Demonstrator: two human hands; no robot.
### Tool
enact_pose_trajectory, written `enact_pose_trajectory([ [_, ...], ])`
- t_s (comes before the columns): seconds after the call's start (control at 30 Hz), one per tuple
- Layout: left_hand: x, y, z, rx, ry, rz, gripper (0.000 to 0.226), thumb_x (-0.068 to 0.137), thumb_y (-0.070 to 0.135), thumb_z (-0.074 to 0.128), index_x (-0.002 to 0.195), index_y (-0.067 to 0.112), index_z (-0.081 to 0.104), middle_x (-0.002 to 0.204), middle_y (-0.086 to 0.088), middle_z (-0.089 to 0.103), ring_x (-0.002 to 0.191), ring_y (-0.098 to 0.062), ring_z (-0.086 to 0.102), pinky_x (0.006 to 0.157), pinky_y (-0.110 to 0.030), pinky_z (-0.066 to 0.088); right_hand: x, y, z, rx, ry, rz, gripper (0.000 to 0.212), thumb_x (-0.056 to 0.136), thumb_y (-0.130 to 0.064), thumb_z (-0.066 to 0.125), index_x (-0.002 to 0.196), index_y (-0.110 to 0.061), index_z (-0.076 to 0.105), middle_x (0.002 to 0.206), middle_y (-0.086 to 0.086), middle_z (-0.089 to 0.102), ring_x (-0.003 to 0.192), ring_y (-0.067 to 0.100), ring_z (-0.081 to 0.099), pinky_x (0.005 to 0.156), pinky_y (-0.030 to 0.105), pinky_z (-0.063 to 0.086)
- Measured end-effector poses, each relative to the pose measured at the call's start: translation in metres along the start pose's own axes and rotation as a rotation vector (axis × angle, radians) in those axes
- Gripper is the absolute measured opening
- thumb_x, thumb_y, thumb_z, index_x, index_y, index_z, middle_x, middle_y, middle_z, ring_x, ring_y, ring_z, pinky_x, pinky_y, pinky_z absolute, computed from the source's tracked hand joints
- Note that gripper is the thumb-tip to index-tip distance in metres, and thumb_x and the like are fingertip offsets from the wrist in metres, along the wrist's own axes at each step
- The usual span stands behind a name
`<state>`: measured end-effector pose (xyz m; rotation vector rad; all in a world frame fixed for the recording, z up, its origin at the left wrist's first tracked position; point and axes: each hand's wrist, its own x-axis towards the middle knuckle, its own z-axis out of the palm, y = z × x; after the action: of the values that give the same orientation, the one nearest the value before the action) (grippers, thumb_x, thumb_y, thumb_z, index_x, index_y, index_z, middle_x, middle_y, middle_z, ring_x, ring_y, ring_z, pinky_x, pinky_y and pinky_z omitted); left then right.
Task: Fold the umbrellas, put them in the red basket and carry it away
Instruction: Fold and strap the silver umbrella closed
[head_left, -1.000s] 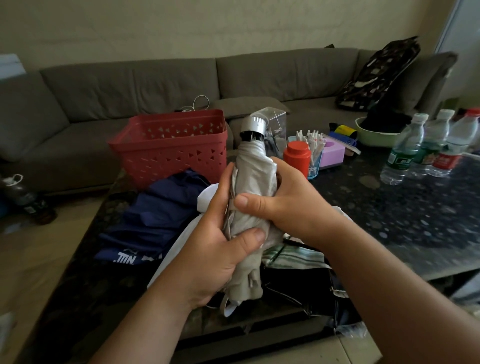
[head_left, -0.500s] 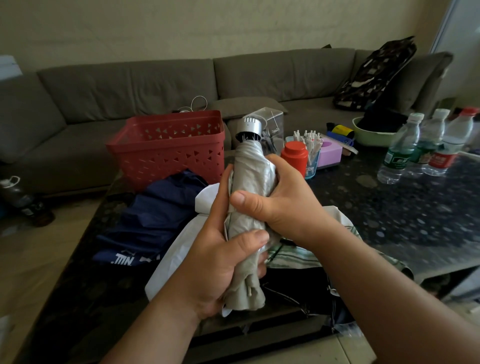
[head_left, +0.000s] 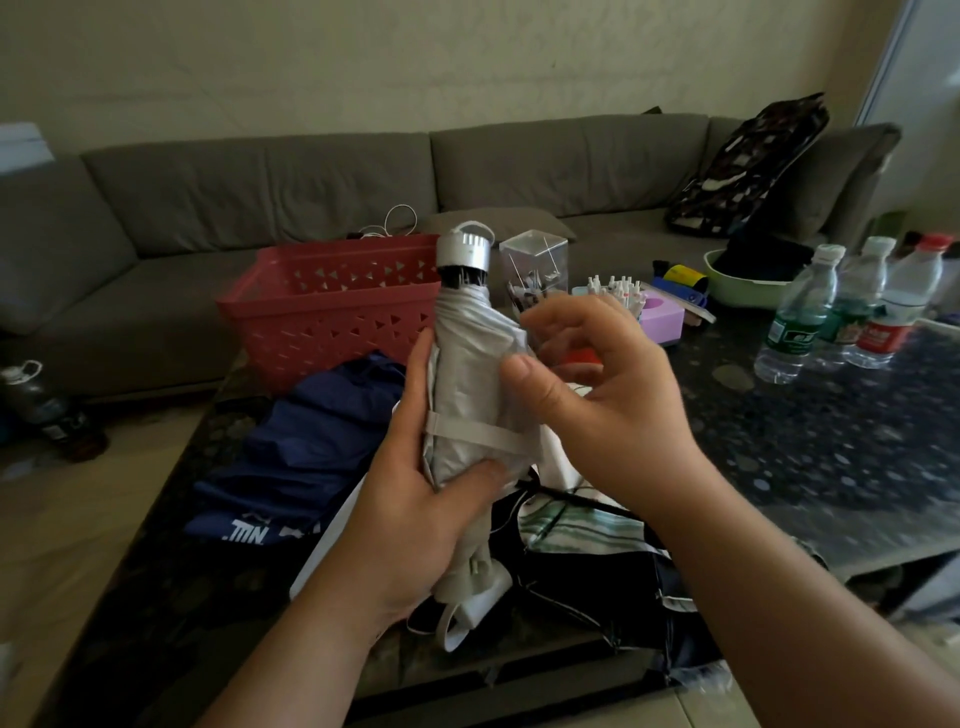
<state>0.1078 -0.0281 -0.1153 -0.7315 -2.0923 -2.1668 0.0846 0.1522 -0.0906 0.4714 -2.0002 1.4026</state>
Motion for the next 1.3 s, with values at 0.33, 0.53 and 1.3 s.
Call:
enact_pose_trajectory([
  [0.33,-0.004,-0.007,0.004,0.111,-0.038,-0.077,0.105,0.098,-0.010,0.062,0.137,0.080,0.026,0.114,0.036,0.070,0.107,-0.003,0.066,0.092,-0.017,0.054,0.007,0.002,0.012,0.214,-0.047,0.333,0.014,0.096,-0.022,0.074,0.083,-0.020,0.071,0.075,-0.009,0.068,0.069,0.003,0.062,0.068,0.025,0.053],
  [0.53,0.000,-0.004,0.004,0.070,0.018,-0.077,0.099,0.099,-0.005,0.064,0.139,0.077,0.025,0.141,0.032,0.061,0.129,0.002,0.062,0.107,-0.026,0.051,0.001,0.008,0.009,-0.130,0.059,0.238,0.015,0.092,-0.045,0.071,0.085,-0.034,0.064,0.091,-0.006,0.065,0.083,0.009,0.062,0.074,0.022,0.045],
  [1.3,0.004,-0.005,-0.020,-0.423,-0.089,-0.178,0.093,0.081,0.006,0.070,0.139,0.074,0.044,0.116,-0.012,0.071,0.064,-0.020,0.051,0.058,-0.029,0.045,0.000,-0.002,0.004,0.266,-0.156,0.538,0.029,0.090,-0.031,0.080,0.071,-0.017,0.063,0.067,0.006,0.044,0.066,0.022,0.036,0.061,0.036,0.034],
])
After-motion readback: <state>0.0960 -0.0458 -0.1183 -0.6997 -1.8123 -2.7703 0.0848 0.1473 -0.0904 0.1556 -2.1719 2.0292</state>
